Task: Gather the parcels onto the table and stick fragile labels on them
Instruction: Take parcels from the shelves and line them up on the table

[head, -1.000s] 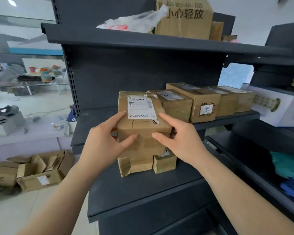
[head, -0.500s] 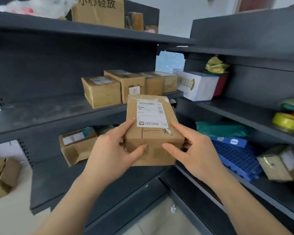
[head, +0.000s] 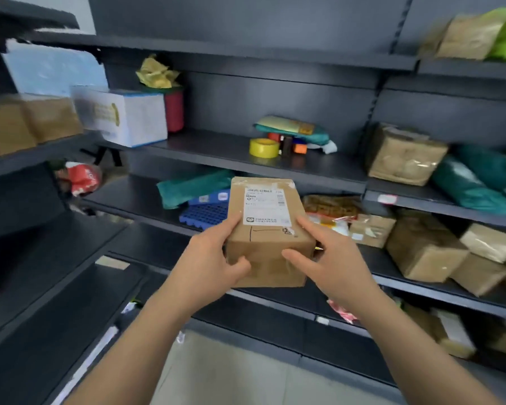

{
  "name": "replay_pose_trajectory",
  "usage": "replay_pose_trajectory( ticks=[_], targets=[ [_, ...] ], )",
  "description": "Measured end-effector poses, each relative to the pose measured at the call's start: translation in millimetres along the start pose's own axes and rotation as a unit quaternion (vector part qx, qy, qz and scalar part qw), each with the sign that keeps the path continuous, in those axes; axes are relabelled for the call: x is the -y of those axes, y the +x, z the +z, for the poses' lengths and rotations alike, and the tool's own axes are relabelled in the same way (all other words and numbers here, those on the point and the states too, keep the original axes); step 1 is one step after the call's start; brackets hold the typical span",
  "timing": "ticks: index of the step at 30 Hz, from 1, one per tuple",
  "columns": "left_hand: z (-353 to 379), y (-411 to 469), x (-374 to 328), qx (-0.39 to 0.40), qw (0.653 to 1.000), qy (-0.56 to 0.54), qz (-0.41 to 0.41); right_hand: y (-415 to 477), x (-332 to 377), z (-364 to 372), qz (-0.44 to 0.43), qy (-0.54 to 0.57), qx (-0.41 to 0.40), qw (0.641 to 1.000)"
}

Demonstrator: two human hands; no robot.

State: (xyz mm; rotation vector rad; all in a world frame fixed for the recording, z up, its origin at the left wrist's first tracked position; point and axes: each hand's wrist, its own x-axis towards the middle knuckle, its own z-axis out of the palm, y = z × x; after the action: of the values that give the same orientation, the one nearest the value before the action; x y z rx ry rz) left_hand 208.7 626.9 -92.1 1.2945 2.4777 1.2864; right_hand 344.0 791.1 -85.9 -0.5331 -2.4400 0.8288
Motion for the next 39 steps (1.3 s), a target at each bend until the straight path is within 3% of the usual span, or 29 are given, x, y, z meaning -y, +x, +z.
replay_pose_trajectory(
  ticks=[12, 24, 34, 39],
  targets=[
    [167, 115, -110, 0.183, 0.956, -0.098, 0.209, -45, -92, -127, 0.188, -0.115, -0.220, 0.950],
    [305, 119, -226, 0.386, 0.817, -0.127, 0.409, -145, -136, -201, 0.361, -0.203, -0.338, 0.845],
    [436, 62, -367, 0.442, 0.728, -0.180, 0.493, -255, -191, -300, 0.431, -0.226, -0.431, 0.760],
    [499, 27, -442, 0.467, 0.702, -0.194, 0.502, -314, -227, -360, 0.459, -0.231, -0.450, 0.730]
  ],
)
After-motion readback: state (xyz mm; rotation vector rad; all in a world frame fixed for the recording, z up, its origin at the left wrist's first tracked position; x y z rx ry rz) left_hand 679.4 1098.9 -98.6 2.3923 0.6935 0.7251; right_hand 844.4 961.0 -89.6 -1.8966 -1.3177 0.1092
